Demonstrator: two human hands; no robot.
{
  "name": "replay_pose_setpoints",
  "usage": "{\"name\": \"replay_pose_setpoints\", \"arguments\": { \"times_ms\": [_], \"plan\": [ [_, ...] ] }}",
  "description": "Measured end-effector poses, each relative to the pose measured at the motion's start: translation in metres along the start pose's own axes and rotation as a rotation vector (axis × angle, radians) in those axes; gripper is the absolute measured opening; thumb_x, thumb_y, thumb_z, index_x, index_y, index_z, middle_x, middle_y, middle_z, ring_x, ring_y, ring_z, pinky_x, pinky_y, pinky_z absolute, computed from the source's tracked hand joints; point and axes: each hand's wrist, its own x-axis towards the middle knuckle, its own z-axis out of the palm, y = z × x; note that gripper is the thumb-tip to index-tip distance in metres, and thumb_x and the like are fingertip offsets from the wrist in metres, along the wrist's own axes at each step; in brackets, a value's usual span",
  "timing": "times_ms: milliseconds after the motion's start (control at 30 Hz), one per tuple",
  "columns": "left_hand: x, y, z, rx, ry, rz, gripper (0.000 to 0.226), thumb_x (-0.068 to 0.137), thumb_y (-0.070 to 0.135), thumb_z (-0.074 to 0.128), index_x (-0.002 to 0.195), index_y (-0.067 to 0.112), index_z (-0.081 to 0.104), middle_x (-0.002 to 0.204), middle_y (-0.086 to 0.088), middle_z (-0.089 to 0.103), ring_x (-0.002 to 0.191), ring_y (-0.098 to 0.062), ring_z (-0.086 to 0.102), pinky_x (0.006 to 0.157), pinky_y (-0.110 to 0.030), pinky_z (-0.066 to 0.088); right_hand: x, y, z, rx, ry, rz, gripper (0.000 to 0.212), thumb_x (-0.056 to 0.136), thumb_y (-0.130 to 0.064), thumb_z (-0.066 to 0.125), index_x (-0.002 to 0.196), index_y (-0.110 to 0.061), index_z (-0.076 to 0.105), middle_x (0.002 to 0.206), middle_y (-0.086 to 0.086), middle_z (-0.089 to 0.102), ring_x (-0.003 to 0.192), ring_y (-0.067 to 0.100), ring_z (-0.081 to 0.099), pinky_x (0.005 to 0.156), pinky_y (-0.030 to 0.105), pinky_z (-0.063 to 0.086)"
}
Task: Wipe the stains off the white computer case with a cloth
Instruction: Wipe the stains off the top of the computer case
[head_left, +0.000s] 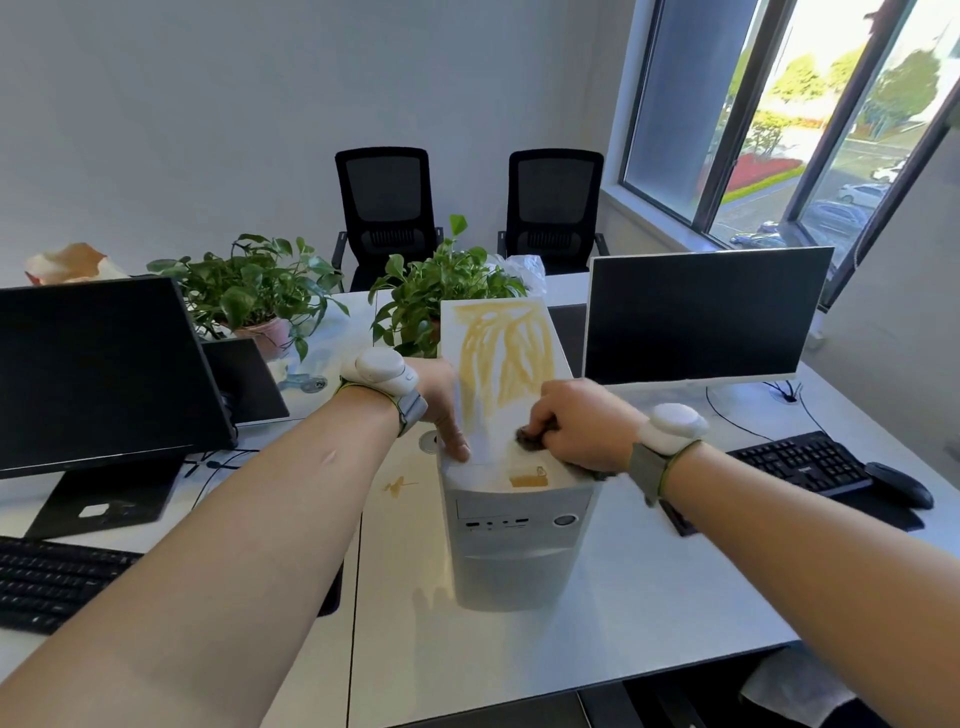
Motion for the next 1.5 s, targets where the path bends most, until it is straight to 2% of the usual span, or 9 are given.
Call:
{"name": "replay_pose_setpoints", "arguments": {
  "times_ms": [167, 400, 533, 700, 1000, 1200, 1267, 1367, 1500],
  "plan": [
    [-0.001, -0.001, -0.001, 0.029, -0.009, 0.001, 0.112, 0.042, 0.074, 0.091, 0.125, 0.005, 0.061, 0.121, -0.008, 0.066, 0.099, -0.024, 0.063, 0.087, -0.035, 0.054, 0.0, 0.01, -0.014, -0.146, 0.071, 0.227, 0.02, 0.091, -0.019, 0.054, 0.089, -0.023, 0.073, 0.096, -0.003, 0.058, 0.083, 0.021, 0.062, 0.075, 0.037, 0.06],
    [0.005, 0.016, -0.004, 0.16, -0.076, -0.07, 0.073, 0.055, 0.075, 0.085, 0.089, 0.014, 0.067, 0.091, -0.003, 0.066, 0.073, -0.022, 0.054, 0.066, -0.026, 0.046, 0.004, -0.052, 0.023, -0.05, 0.115, 0.02, 0.02, 0.097, -0.025, 0.054, 0.109, -0.021, 0.07, 0.104, 0.004, 0.053, 0.086, 0.031, 0.06, 0.073, 0.034, 0.049],
    [0.001, 0.007, -0.002, 0.071, -0.029, -0.006, 0.093, 0.052, 0.069, 0.091, 0.116, 0.007, 0.063, 0.105, -0.006, 0.064, 0.084, -0.022, 0.055, 0.072, -0.029, 0.045, -0.007, -0.025, 0.01, -0.047, 0.094, 0.119, 0.021, 0.096, -0.021, 0.052, 0.102, -0.021, 0.072, 0.101, 0.0, 0.055, 0.092, 0.026, 0.061, 0.08, 0.036, 0.056],
    [-0.005, -0.006, 0.005, 0.012, 0.065, 0.055, 0.11, 0.054, 0.066, 0.09, 0.132, 0.005, 0.042, 0.124, -0.007, 0.054, 0.103, -0.024, 0.055, 0.085, -0.034, 0.045, -0.008, -0.007, -0.007, -0.204, 0.131, 0.362, 0.016, 0.095, -0.018, 0.049, 0.085, -0.015, 0.06, 0.081, 0.003, 0.061, 0.068, 0.023, 0.062, 0.064, 0.035, 0.058],
    [-0.008, -0.016, 0.019, -0.054, 0.11, 0.106, 0.122, 0.05, 0.077, 0.085, 0.14, 0.01, 0.038, 0.137, -0.008, 0.053, 0.116, -0.029, 0.055, 0.096, -0.041, 0.049, 0.017, -0.066, 0.011, -0.086, 0.056, 0.205, 0.014, 0.095, -0.024, 0.056, 0.096, -0.018, 0.069, 0.093, 0.002, 0.064, 0.083, 0.025, 0.062, 0.066, 0.029, 0.047],
    [-0.013, -0.02, 0.016, -0.04, 0.093, 0.033, 0.169, 0.028, 0.088, 0.071, 0.159, 0.001, 0.008, 0.169, -0.012, 0.004, 0.15, -0.031, 0.027, 0.117, -0.047, 0.036, 0.037, -0.064, 0.009, -0.081, 0.163, 0.394, 0.013, 0.091, -0.018, 0.053, 0.079, -0.019, 0.056, 0.079, 0.002, 0.061, 0.065, 0.02, 0.057, 0.061, 0.029, 0.054],
    [-0.01, -0.021, 0.017, -0.02, 0.076, 0.014, 0.161, 0.027, 0.09, 0.069, 0.154, -0.001, 0.026, 0.165, -0.015, 0.02, 0.139, -0.032, 0.042, 0.108, -0.044, 0.044, 0.042, -0.077, 0.017, -0.052, 0.167, 0.36, 0.011, 0.091, -0.018, 0.054, 0.083, -0.019, 0.063, 0.081, 0.002, 0.062, 0.067, 0.021, 0.06, 0.067, 0.031, 0.058],
    [-0.009, -0.021, 0.022, -0.023, 0.092, 0.011, 0.111, 0.05, 0.078, 0.083, 0.125, 0.0, 0.056, 0.134, -0.016, 0.055, 0.094, -0.025, 0.053, 0.077, -0.034, 0.046, 0.052, -0.092, 0.02, 0.013, 0.113, 0.291, 0.015, 0.092, -0.021, 0.061, 0.095, -0.022, 0.075, 0.092, 0.001, 0.07, 0.079, 0.021, 0.065, 0.072, 0.027, 0.057],
    [-0.011, -0.02, 0.025, -0.145, 0.128, 0.061, 0.114, 0.058, 0.068, 0.088, 0.141, 0.001, 0.045, 0.132, -0.011, 0.055, 0.107, -0.024, 0.054, 0.087, -0.035, 0.045, 0.04, -0.077, 0.015, 0.097, 0.043, 0.172, 0.016, 0.09, -0.03, 0.065, 0.083, -0.024, 0.078, 0.083, 0.0, 0.072, 0.08, 0.023, 0.068, 0.067, 0.03, 0.058]
  ]
}}
